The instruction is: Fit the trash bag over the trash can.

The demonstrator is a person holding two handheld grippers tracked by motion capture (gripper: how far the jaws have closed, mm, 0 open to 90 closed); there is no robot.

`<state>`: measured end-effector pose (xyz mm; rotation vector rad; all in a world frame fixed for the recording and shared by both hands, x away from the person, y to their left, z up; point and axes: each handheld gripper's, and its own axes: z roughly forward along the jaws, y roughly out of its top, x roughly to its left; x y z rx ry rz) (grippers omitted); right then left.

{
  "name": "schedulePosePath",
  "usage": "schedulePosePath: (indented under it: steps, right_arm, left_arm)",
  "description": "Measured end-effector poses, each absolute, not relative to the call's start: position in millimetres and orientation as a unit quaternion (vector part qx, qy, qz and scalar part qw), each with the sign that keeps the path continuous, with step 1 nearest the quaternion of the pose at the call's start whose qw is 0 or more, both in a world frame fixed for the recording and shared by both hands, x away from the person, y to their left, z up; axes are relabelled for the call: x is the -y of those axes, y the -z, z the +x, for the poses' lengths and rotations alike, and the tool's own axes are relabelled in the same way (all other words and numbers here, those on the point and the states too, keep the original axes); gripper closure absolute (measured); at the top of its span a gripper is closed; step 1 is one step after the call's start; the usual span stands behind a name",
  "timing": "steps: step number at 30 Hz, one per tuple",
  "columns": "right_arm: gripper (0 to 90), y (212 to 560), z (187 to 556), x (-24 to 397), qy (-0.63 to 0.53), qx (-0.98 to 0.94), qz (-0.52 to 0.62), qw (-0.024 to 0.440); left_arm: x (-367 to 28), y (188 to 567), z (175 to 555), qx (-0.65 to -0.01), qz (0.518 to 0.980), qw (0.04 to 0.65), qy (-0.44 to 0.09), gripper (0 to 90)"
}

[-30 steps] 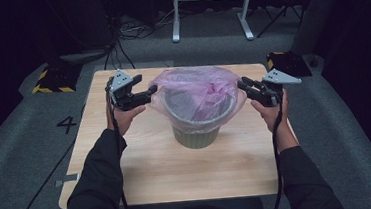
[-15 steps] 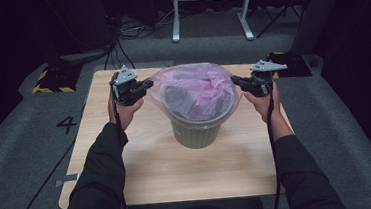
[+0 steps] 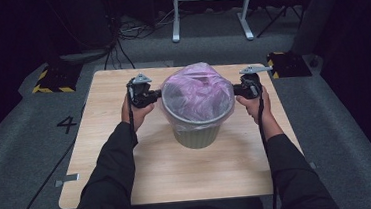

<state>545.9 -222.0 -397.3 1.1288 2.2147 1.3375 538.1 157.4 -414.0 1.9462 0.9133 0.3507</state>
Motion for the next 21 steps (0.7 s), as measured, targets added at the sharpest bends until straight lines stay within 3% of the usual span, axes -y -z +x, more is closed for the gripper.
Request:
schedulePosePath:
  steps: [12,16,17,19,21]
  right_arm:
    - [90.0,421.6,538.0,229.4,-0.476,-0.777,0.393,0.120]
    - [90.0,430.2,532.9,234.9,-0.466,-0.784,0.395,0.115]
    - [90.0,431.7,531.6,237.3,-0.470,-0.781,0.395,0.110]
    - [90.0,432.5,527.6,241.8,-0.479,-0.778,0.393,0.106]
    - [89.6,432.3,522.0,245.3,-0.485,-0.778,0.383,0.109]
  left_arm:
    - [-151.6,436.8,533.8,-0.364,0.819,0.434,-0.097,89.4]
    - [-157.8,440.1,527.1,-0.366,0.817,0.432,-0.107,88.4]
    - [-160.3,439.8,525.6,-0.366,0.815,0.435,-0.112,85.0]
    - [-164.4,437.9,521.1,-0.375,0.809,0.433,-0.131,67.7]
    - [-171.3,436.4,513.7,-0.364,0.803,0.456,-0.126,63.0]
